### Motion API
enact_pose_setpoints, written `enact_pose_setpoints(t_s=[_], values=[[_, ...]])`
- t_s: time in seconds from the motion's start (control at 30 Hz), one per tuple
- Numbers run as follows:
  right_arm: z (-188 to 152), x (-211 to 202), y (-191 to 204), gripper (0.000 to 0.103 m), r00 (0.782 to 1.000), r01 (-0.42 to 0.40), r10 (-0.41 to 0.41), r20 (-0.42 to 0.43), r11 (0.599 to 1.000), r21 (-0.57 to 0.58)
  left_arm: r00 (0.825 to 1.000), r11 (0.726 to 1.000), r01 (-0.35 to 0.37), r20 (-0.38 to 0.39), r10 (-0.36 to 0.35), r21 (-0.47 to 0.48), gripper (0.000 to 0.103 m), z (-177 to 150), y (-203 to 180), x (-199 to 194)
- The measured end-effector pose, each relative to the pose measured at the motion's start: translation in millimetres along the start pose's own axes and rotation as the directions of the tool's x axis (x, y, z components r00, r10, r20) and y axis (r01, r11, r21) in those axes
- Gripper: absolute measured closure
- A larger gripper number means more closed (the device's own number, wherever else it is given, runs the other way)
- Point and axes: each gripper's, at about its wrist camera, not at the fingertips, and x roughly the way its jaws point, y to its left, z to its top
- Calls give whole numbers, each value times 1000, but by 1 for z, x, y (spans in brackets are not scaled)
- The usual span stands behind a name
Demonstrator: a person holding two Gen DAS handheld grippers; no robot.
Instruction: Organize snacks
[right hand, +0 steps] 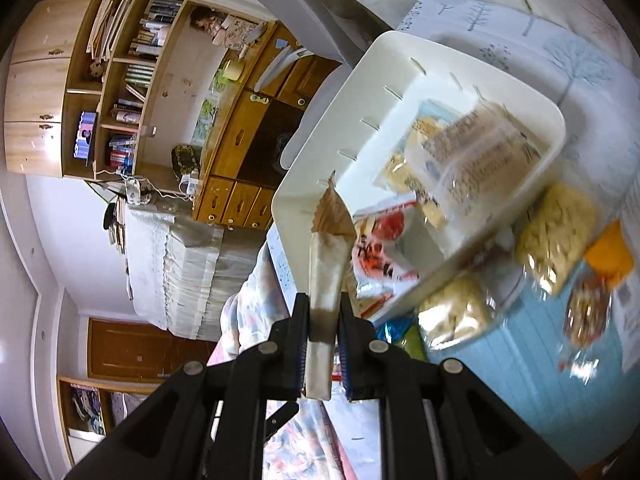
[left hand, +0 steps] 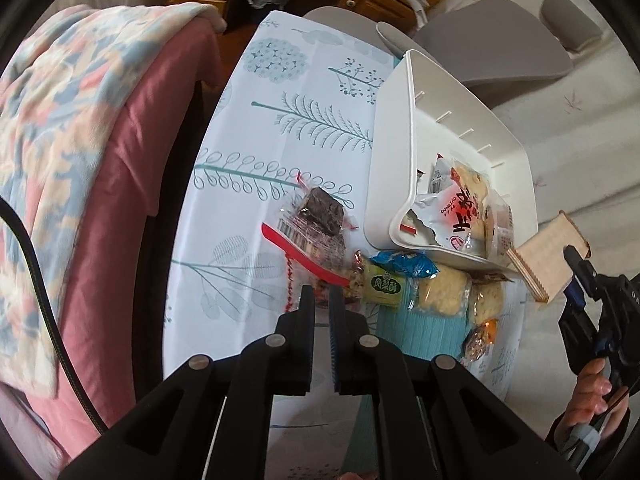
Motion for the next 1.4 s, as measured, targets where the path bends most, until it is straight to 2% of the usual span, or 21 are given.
enact_pose_setpoints(t_s=[0.23, 0.47, 0.6, 0.67, 0.73, 0.77, 0.9, 1.1, 1.23, 1.4], values=[[39, 14, -5, 90, 998, -1, -2, -65, 998, -58, 999, 996, -46, 8, 47, -77, 97, -10, -14, 10], [63, 32, -10, 89, 991, 4, -19, -133, 994, -112, 996, 988, -90, 11, 92, -129, 95, -20, -27, 18], [67, 37, -13, 84, 987, 16, -36, -155, 992, -124, 993, 984, -114, 13, 117, -138, 91, -26, -32, 18], [67, 36, -16, 74, 987, 4, -23, -161, 994, -113, 992, 983, -122, 16, 125, -139, 86, -28, -34, 16], [66, 35, -17, 46, 986, -1, -17, -165, 994, -108, 992, 983, -124, 21, 128, -138, 85, -30, -35, 14], [65, 33, -17, 43, 986, -7, -11, -164, 994, -110, 992, 983, -122, 24, 127, -135, 84, -31, -36, 13], [56, 27, -15, 42, 985, -21, -2, -171, 991, -132, 990, 985, -129, 36, 134, -117, 78, -35, -39, 9], [36, 14, -16, 36, 987, -3, -23, -159, 987, -162, 992, 990, -118, 41, 122, -79, 77, -38, -41, 2], [20, 4, -19, 35, 988, 28, -53, -143, 984, -176, 994, 994, -100, 43, 102, -45, 76, -39, -39, -3], [-6, -10, -21, 30, 991, 76, -95, -99, 981, -179, 997, 997, -79, 25, 78, 16, 68, -38, -33, -5]])
